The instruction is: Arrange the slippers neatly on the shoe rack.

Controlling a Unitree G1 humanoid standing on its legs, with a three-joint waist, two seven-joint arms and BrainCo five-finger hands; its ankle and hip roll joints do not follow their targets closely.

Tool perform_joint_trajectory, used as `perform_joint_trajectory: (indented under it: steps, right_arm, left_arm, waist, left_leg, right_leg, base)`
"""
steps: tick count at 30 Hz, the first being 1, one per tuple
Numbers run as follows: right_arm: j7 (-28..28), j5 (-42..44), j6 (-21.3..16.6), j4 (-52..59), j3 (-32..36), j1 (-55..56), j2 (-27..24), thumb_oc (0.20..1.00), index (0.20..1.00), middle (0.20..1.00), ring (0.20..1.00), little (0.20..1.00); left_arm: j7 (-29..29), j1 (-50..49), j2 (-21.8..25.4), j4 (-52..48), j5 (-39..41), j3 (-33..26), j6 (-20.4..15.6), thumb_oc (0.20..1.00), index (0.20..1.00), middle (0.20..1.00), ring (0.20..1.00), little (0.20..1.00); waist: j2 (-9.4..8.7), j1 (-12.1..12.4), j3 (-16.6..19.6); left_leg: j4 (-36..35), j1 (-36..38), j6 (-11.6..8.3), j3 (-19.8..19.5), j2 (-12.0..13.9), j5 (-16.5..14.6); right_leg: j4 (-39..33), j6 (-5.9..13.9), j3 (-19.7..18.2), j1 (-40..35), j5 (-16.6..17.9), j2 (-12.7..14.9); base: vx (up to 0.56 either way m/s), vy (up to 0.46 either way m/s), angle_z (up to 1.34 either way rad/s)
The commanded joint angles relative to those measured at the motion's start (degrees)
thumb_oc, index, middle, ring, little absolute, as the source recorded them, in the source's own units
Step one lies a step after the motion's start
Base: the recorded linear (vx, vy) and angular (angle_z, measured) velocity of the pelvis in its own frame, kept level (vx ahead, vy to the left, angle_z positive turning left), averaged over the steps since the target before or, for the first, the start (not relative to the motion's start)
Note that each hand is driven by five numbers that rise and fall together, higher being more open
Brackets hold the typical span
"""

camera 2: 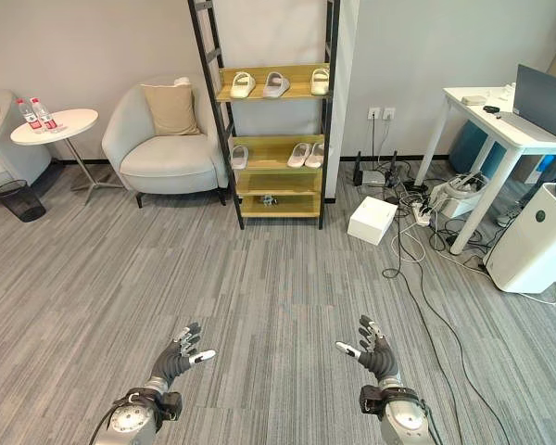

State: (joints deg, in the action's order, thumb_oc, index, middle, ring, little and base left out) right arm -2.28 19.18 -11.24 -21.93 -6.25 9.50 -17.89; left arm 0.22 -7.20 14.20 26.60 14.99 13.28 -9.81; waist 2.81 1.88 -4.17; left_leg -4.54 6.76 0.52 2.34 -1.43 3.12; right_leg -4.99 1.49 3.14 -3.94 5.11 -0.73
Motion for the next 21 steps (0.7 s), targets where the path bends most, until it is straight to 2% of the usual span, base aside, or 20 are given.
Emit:
perform_joint_trajectory:
  steps: [1,21]
  right_arm:
    - [0.5,1.2,-2.7,3.5,-1.4,-0.9,1.7,1.0,1.0,1.0,1.0,1.0]
    - [0.6,2.3,-2.1,2.2,-2.1,-1.0,2.1,1.0,1.0,1.0,1.0,1.0]
  left_arm:
    - [0.3,1.2,2.1,-1.7,0.3,-1.1,-2.1,1.0,1.0,1.0,1.0,1.0]
    - [0.9,1.8,1.7,-1.6,0.9,-0.9,-1.5,1.0,1.0,1.0,1.0,1.0]
  waist:
    - [-3.45,-0.1,1.3]
    - [-3.56,-0.2,1.0]
  left_leg:
    - [-0.5,-1.5,-0.88,-3.2,-0.9,-2.4]
    - [-0.5,-1.3,-0.91,-3.4,-0.9,-2.5]
  right_leg:
    - [0.0,5.03,0.2,-0.9,0.0,4.3]
    - [0.0,4.93,0.4,-1.2,-0.2,4.3]
  base:
    - [0.0,0.0,0.0]
    - [0.0,0.0,0.0]
